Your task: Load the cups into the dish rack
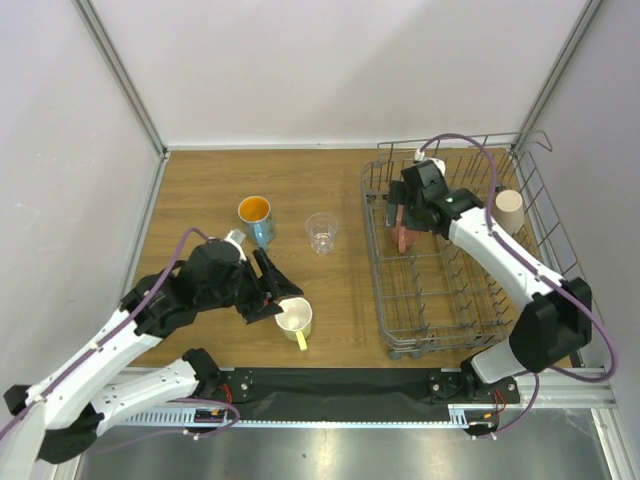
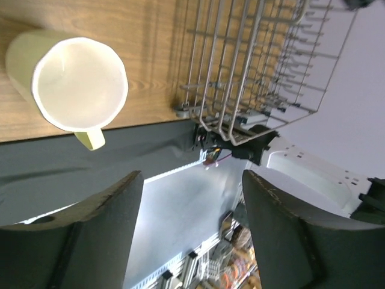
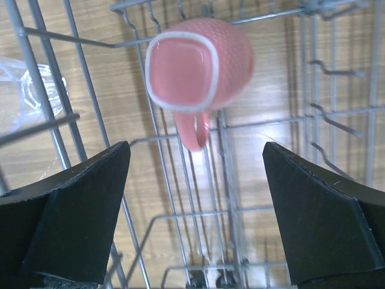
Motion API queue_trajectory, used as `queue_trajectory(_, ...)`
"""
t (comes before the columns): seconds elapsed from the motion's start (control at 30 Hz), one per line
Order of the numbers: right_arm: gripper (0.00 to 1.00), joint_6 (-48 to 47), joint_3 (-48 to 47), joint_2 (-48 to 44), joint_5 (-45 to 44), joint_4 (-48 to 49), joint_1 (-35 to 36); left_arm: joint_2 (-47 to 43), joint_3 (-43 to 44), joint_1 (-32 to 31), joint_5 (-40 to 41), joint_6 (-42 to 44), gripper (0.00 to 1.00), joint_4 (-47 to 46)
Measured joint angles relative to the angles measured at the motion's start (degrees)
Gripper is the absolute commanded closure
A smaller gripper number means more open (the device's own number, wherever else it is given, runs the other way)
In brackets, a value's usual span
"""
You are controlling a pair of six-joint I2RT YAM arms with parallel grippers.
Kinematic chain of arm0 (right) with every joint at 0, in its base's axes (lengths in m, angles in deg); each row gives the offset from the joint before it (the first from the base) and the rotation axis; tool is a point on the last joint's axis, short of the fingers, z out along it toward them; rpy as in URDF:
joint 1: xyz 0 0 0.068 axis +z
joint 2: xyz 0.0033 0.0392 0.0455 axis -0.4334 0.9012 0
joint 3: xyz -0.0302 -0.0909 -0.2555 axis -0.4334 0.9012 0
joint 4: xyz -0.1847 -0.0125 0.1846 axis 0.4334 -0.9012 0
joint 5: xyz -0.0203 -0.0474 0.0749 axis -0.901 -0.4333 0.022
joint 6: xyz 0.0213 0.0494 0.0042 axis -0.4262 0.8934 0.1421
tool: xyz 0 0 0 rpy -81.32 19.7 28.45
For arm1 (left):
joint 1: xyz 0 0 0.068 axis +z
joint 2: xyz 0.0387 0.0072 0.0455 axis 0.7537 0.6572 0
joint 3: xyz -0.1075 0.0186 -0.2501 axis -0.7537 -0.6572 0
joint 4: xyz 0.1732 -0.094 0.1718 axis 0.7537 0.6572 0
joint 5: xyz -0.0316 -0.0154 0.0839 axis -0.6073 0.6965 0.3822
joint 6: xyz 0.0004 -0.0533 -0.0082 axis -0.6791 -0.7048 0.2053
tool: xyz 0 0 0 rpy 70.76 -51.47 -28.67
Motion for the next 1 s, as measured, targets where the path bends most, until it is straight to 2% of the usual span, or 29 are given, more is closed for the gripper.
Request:
queue_trajectory(0.23, 0.02, -0.8, -2.8, -8.7, 1.1, -6.4, -1.2, 6.5, 0.0, -6.5, 3.2, -2.8, 0.39, -0.5)
queue_trajectory(0.4, 0.03, -0.6, -3.3, -20.1, 3.0, -12.4, -0.9, 15.6, 3.1, -10.4, 8.0, -4.6, 0.32, 3.5)
queue_trajectory(0.63, 0.03, 0.6, -3.3, -32.6, 7.1, -19.2, -0.3, 27.1, 7.1, -12.3, 14.0, -4.7, 0.29, 5.9)
queue_trajectory(0.83, 0.03, 1.4, -3.8, -37.1, 8.9, -24.3, -0.3, 33.0, 8.3, -12.3, 17.9, -4.9, 0.28, 9.0)
queue_trajectory(1.0, 0.03, 1.4, -4.9, -38.6, 8.9, -27.6, -0.3, 38.2, 8.4, -12.3, 18.4, -5.2, 0.31, 8.9)
